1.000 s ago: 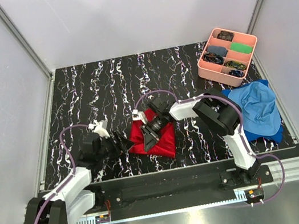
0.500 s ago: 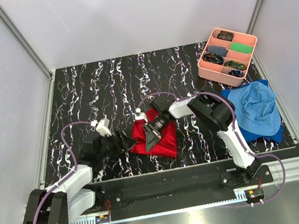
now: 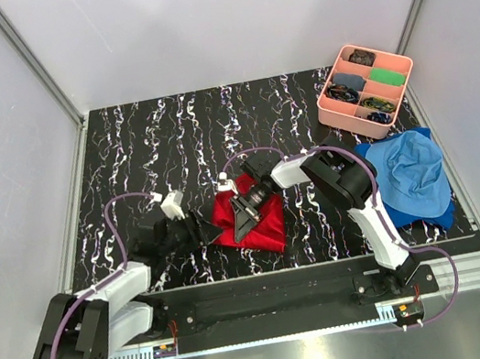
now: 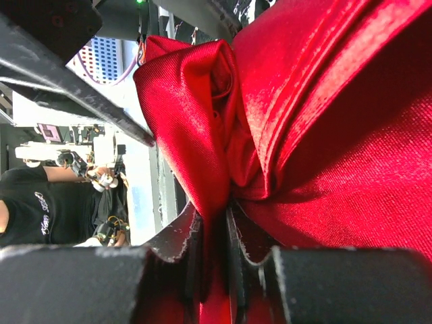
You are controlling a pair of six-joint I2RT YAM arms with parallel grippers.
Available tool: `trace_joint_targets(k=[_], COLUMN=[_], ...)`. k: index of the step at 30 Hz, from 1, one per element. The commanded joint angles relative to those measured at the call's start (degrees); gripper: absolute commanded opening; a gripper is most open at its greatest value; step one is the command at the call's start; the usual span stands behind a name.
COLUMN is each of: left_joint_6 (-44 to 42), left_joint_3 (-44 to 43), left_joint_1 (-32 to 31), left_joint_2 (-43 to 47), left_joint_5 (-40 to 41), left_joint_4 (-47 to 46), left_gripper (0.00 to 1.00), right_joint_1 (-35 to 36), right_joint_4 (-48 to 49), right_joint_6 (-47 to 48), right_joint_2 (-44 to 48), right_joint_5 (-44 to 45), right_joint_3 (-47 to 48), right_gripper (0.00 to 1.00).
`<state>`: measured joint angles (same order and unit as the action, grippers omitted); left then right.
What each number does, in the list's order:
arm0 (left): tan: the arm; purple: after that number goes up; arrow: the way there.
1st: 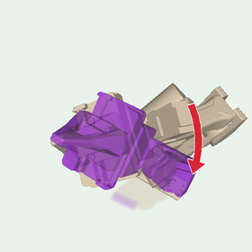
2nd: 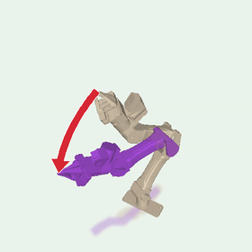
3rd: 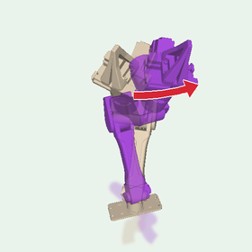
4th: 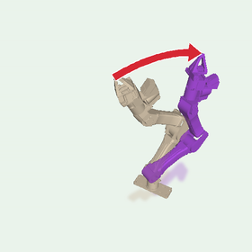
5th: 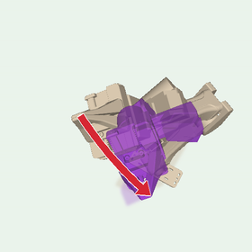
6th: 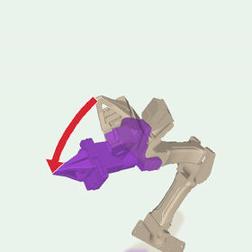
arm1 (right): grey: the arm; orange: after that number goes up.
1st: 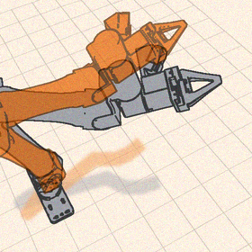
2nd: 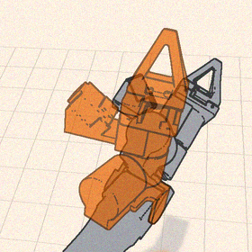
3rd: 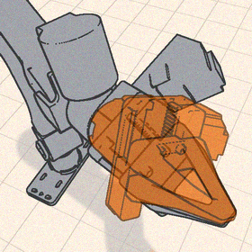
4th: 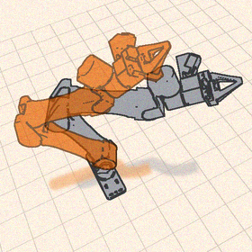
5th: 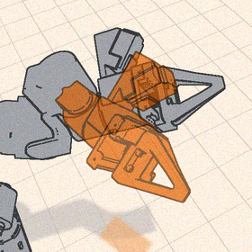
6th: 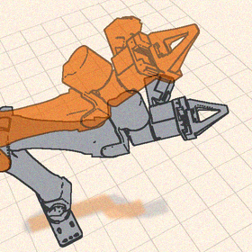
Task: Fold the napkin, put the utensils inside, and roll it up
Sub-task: Roll the napkin at the center of the board.
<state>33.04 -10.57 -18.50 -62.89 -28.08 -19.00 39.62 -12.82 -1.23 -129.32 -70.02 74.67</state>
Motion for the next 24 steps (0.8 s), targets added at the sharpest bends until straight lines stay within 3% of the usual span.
trace_joint_targets(k=[1,5,9,11,17,24], left_joint_6=[-0.5,-0.5,-0.3,-0.3,-0.2,0.6], left_joint_3=[0.0,-1.2,-1.9,-2.2,-5.1,-8.2], left_joint_1=[-0.6,-0.7,-0.8,-0.9,-1.2,-1.2], left_joint_2=[-1.3,-3.0,-3.5,-3.6,-5.7,-6.2], left_joint_5=[1.3,2.8,4.1,4.0,4.8,6.5], left_joint_4=[-2.9,-2.0,-1.0,-0.8,3.5,11.8], left_gripper=[0.59,0.50,0.30,0.25,0.02,0.00], right_joint_1=[-0.9,-0.9,-0.9,-0.9,-0.9,-0.8], right_joint_4=[-1.9,-2.1,-2.4,-2.5,-3.6,-4.3], right_joint_6=[1.6,1.6,1.6,1.6,-0.6,-1.0], right_joint_2=[-3.0,-2.9,-2.5,-2.1,3.2,18.1], right_joint_5=[5.4,5.7,6.3,6.7,10.8,23.8], right_joint_3=[-0.6,-0.5,-0.2,-0.1,0.9,0.1], right_gripper=[0.15,0.15,0.18,0.21,0.48,0.60])
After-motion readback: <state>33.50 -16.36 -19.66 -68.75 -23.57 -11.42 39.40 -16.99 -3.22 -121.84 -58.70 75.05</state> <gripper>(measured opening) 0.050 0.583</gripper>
